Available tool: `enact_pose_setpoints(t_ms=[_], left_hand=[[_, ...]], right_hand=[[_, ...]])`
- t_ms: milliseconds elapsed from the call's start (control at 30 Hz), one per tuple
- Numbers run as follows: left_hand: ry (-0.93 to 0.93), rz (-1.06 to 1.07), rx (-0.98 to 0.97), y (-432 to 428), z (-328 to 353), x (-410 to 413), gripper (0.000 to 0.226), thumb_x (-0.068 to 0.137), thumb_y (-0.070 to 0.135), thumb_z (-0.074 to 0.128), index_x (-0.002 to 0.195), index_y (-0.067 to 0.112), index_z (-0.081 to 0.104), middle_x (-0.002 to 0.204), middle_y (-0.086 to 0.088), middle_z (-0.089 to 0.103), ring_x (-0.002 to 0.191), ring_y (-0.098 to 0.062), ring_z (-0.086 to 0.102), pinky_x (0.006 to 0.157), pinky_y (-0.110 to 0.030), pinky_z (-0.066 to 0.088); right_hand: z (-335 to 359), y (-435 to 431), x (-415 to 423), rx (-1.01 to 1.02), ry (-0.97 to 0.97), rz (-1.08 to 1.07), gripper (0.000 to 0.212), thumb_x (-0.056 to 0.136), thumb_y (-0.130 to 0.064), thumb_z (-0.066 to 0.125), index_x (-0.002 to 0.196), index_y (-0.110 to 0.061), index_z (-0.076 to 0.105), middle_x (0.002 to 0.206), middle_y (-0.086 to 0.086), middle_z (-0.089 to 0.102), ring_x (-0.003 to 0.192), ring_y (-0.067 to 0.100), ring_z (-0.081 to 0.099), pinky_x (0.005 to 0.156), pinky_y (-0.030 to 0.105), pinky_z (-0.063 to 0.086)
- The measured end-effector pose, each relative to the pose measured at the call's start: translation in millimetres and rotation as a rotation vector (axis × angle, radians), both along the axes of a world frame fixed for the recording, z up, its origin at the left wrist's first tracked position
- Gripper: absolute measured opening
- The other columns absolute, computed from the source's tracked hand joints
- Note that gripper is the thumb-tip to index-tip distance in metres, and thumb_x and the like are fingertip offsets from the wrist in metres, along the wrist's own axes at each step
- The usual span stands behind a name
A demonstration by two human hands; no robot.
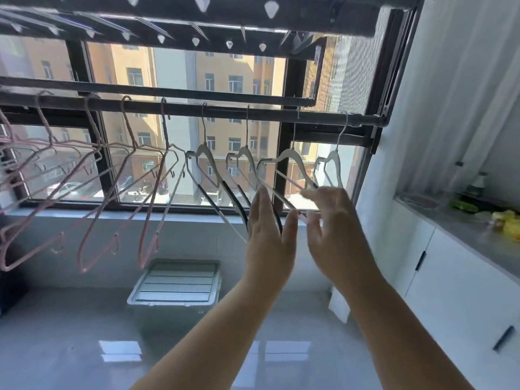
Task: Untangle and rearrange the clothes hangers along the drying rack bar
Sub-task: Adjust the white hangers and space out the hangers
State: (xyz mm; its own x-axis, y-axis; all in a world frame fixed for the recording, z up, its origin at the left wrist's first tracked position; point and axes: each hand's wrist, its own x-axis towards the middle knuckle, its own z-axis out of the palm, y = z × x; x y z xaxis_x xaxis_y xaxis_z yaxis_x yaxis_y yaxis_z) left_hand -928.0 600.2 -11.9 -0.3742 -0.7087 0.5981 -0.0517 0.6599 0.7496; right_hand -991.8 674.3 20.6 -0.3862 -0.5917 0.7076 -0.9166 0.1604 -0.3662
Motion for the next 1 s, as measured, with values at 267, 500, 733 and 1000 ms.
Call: enact_pose_setpoints(t_ms=[267,500,733,1000], left_hand=[[-0.066,-0.209,0.012,44.5,-18.2,-18.3,0.061,0.091,0.013,0.048,0.142,0.019,0.016,0.144,-0.001,0.03,0.131,-0.012,0.032,0.11,-0.024,0.026],[-0.136,-0.181,0.036,34.5,-34.7,-24.8,0.059,0.093,0.015,0.044,0.143,0.013,0.011,0.142,-0.004,0.032,0.121,0.004,0.029,0.093,0.006,0.015],[-0.117,-0.157,0.069,29.3,-32.0,-21.6,0.063,0.094,0.03,0.036,0.142,0.019,-0.001,0.151,0.001,0.01,0.138,-0.003,0.0,0.106,-0.011,0.001],[-0.25,-0.105,-0.001,13.6,-45.7,-18.1,0.062,0.096,0.02,0.035,0.143,0.013,-0.005,0.153,0.002,-0.001,0.135,0.0,-0.008,0.098,-0.002,-0.013]], right_hand=[[13.6,-9.2,-39.1,0.351,-0.388,-0.061,0.039,0.093,-0.017,0.046,0.131,-0.011,0.039,0.119,0.011,0.056,0.096,0.024,0.055,0.079,0.031,0.042],[-2.1,-24.4,-36.5,0.244,-0.77,0.21,0.016,0.095,-0.018,0.043,0.107,-0.013,0.051,0.081,0.001,0.057,0.07,0.012,0.057,0.065,0.023,0.048],[0.9,-40.6,-32.3,-0.06,-0.753,0.218,0.02,0.098,-0.025,0.036,0.093,-0.015,0.053,0.06,-0.002,0.042,0.056,0.013,0.043,0.063,0.032,0.04],[-1.7,-69.1,-38.1,-0.056,-0.76,0.167,0.026,0.097,-0.024,0.034,0.083,-0.01,0.051,0.058,0.001,0.041,0.055,0.015,0.043,0.056,0.03,0.04]])
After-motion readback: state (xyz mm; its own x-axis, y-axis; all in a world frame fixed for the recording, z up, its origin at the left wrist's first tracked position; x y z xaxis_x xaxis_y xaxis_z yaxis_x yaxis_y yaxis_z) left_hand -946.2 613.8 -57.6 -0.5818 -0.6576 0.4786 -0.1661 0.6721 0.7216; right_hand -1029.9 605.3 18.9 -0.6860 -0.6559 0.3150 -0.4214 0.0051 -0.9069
